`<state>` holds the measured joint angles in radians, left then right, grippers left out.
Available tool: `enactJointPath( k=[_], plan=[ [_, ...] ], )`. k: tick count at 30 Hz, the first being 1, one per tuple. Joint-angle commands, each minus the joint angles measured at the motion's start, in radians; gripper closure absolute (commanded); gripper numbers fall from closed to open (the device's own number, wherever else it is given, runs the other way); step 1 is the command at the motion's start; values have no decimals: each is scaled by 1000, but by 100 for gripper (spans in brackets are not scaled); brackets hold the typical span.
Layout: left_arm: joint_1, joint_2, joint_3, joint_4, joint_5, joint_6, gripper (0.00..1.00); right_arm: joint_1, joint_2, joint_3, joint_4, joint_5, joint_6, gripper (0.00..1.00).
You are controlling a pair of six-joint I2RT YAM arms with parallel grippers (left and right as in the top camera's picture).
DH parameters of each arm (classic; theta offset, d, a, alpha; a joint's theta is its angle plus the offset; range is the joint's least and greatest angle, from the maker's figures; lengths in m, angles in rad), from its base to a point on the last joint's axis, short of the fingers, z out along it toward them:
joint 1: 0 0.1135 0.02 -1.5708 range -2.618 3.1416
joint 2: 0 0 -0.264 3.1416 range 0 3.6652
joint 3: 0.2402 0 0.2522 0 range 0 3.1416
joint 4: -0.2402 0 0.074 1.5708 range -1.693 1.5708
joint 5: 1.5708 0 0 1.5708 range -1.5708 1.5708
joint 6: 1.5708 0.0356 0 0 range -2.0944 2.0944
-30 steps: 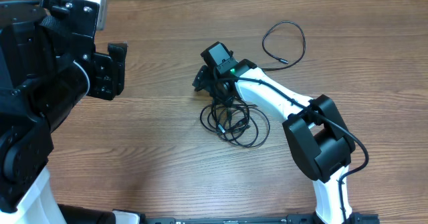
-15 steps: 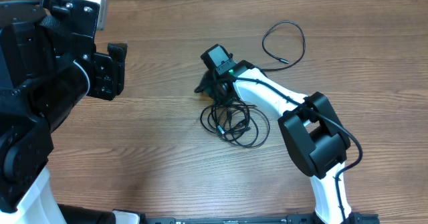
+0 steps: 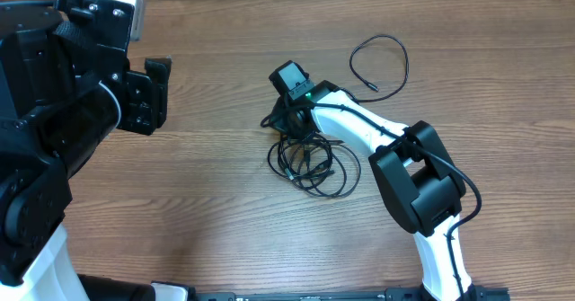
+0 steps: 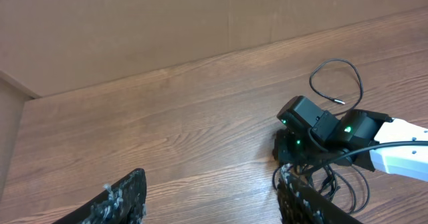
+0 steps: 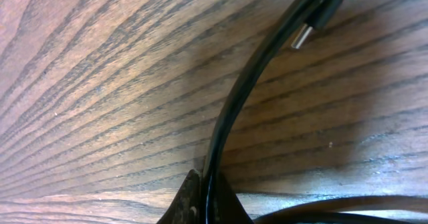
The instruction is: Untangle cables
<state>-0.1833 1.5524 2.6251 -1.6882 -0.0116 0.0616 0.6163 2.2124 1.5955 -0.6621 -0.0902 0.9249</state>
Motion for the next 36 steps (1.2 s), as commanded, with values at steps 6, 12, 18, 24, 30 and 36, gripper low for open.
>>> enactJointPath(
  k=[6, 12, 18, 24, 30, 36],
  plan=[
    [-4, 3, 1, -1, 12, 18, 36, 11, -261, 111, -65, -77, -304, 96],
    [-4, 14, 1, -1, 12, 18, 36, 13, -503, 227, -231, -96, -476, 96],
    [-4, 31, 1, -1, 12, 18, 35, 13, -740, 305, -255, -166, -668, 96],
    [-4, 36, -5, -1, 13, 17, 35, 11, -819, 305, -200, -19, -719, 96],
    [-5, 36, -5, -1, 12, 18, 35, -10, -796, 304, -163, 9, -732, 96],
    [-4, 36, -5, -1, 12, 18, 35, -10, -823, 436, -113, -204, -682, 96]
  ],
)
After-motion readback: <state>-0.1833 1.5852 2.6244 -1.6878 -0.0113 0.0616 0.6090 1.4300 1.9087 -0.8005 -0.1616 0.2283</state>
